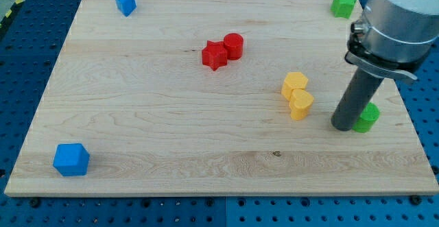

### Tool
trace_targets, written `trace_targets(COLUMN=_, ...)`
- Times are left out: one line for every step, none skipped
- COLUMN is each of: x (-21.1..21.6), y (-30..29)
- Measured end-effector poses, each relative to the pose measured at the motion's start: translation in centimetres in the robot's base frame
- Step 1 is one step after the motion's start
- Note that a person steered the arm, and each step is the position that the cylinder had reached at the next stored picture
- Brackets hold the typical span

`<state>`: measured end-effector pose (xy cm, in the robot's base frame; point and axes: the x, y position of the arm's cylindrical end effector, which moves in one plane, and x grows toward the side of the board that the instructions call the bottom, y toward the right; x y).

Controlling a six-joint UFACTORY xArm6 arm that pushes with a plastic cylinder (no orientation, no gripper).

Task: Move your arm upwards

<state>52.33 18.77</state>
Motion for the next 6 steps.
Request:
trace_targets(x=-0.1, y=-0.5)
trace_targets(x=-3.6, y=-1.0)
trace_targets(x=-8.1, y=-0.8)
trace_targets(x=-13.7, y=0.3)
trace_targets(x=-18.1, y=0.4)
trace_targets(x=-24.0, y=0.4)
